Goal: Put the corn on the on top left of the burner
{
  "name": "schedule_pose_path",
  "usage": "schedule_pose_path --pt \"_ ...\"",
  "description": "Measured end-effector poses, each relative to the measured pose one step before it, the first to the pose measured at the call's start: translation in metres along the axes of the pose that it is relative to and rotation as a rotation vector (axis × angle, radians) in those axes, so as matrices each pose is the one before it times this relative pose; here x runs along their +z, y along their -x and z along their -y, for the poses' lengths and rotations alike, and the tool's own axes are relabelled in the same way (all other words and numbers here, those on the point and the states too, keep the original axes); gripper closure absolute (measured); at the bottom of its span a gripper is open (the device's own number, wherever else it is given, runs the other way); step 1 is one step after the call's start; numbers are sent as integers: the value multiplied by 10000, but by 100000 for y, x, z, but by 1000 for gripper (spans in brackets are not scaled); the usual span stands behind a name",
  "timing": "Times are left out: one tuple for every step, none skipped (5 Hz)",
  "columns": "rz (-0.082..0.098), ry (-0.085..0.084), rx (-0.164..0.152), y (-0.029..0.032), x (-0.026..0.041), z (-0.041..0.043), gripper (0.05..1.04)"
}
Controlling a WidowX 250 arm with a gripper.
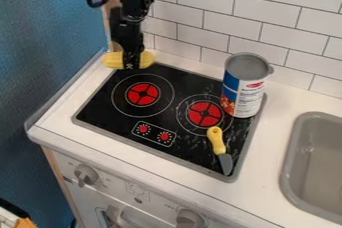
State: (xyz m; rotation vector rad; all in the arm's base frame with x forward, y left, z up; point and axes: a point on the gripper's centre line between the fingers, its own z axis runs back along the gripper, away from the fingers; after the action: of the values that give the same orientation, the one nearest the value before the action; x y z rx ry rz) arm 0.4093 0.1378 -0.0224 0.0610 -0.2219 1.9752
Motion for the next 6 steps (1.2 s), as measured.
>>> schedule_pose_path --pt "-16 -211 -200 367 -896 601 442" --pt "4 -153 -53 218 -298 107 369" --pt "10 -170 -35 76 526 63 109" --pt "-3 -48 23 12 -33 -57 79" --pt "-16 56 -60 342 85 27 83" --pt "-217 -304 -198 578 183 -516 83"
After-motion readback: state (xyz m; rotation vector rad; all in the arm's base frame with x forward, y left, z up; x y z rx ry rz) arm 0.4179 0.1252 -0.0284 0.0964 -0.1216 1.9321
